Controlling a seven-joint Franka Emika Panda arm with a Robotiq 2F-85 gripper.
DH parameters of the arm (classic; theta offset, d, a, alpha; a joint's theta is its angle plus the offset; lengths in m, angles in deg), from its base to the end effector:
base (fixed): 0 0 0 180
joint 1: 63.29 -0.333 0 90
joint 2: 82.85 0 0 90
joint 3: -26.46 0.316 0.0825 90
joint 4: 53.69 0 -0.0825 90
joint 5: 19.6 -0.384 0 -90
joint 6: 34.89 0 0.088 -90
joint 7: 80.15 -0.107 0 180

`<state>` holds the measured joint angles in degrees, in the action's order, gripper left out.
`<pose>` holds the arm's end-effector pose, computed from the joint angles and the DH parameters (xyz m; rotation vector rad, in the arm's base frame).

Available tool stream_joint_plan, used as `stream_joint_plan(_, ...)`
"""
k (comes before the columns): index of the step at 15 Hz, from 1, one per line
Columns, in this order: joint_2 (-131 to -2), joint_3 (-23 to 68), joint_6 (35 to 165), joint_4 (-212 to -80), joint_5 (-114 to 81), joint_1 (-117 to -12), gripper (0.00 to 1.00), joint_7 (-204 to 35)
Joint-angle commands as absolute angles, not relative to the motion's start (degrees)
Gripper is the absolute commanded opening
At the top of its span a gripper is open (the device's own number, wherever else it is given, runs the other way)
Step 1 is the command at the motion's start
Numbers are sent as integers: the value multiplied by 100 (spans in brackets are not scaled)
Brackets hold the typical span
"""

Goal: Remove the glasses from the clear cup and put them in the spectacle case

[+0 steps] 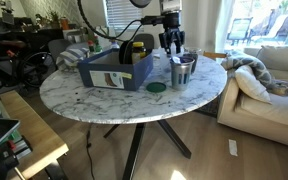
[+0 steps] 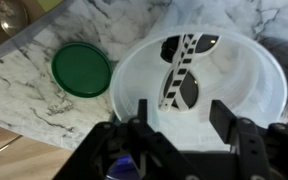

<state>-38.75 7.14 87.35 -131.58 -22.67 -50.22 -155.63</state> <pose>0.6529 -0.3458 0.2846 1.8348 -2.3505 0.1636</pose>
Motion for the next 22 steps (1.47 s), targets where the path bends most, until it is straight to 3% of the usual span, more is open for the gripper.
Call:
stream_joint_plan(1,-3522,599,8714,-12726,-2044,-5113,57,-16192)
stream_joint_plan(2,-3468,599,8733,-12656,-1997,-5129,59,-16303)
stream_joint_plan(5,-3339,635,8679,-12477,-1881,-5151,49,-16514)
stream_joint_plan(12,-3180,651,8506,-12329,-1674,-5255,40,-16516)
stream_joint_plan(13,-3164,642,8475,-12326,-1630,-5269,34,-16513)
stream_joint_plan(14,-3149,634,8439,-12321,-1587,-5279,16,-16508)
stream_joint_plan(16,-3122,643,8405,-12302,-1537,-5278,0,-16492)
stream_joint_plan(22,-3230,694,8440,-12211,-1527,-5239,3,-16424)
